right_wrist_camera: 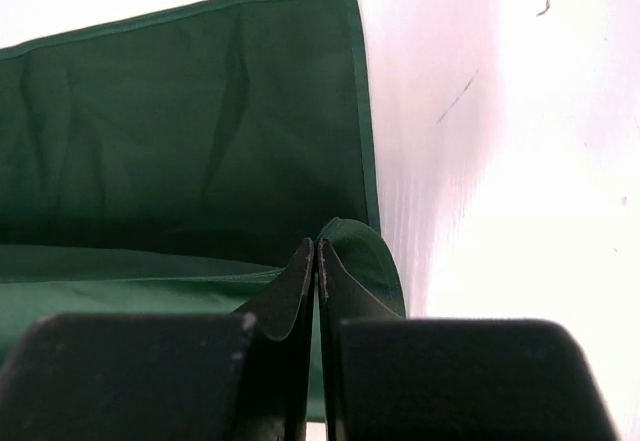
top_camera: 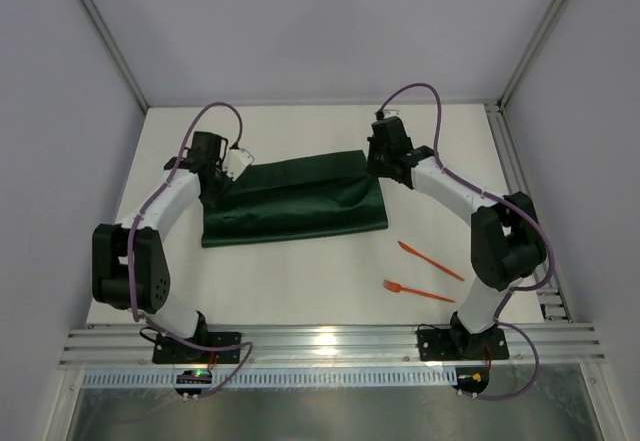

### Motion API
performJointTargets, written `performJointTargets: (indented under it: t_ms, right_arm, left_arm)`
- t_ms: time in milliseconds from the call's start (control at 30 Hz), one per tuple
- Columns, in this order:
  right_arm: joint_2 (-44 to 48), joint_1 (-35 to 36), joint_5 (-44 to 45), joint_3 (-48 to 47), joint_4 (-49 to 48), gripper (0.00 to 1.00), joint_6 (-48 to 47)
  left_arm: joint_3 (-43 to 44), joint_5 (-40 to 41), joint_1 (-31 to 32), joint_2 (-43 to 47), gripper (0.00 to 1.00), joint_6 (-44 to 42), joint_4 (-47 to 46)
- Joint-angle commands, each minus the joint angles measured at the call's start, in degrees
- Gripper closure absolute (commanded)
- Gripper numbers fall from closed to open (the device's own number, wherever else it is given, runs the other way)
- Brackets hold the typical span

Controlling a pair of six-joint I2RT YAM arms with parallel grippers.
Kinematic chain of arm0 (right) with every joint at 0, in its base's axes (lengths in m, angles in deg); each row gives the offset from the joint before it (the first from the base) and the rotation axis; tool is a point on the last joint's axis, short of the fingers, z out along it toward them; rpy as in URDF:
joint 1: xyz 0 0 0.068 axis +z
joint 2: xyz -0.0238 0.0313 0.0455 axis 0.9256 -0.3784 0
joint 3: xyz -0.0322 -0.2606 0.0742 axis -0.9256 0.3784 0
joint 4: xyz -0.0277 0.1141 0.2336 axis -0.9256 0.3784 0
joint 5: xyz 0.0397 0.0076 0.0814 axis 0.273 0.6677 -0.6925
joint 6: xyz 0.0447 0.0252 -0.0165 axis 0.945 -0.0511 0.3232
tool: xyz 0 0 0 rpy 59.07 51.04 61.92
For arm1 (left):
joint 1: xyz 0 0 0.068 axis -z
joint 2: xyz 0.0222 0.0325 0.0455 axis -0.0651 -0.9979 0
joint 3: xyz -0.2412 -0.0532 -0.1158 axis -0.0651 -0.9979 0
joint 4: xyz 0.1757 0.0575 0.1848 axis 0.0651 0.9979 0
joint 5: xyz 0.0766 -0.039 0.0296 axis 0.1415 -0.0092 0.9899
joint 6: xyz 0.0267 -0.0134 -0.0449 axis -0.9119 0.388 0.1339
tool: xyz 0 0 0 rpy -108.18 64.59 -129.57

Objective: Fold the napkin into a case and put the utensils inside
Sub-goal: Fold and flatten the napkin at the center of the board.

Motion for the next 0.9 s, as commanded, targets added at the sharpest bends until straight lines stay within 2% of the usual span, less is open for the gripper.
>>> performJointTargets:
  t_ms: [0, 633, 867]
  right_arm:
    - [-2.8, -0.18, -0.03, -4.63, -2.29, 0.96, -1.02]
    - [-11.6, -1.15, -0.47, -8.94, -2.64, 0.96, 4.52]
    - [-13.89, -1.24, 0.76, -11.14, -1.94, 0.96, 5.66]
  left_arm:
    - [2.14, 0.88, -0.52, -1.25, 1.0, 1.78, -4.6]
    - [4.77, 0.35, -0.7, -8.46, 1.0, 3.72, -8.29]
    - [5.83, 3.16, -0.7, -11.62, 1.0, 4.6, -9.52]
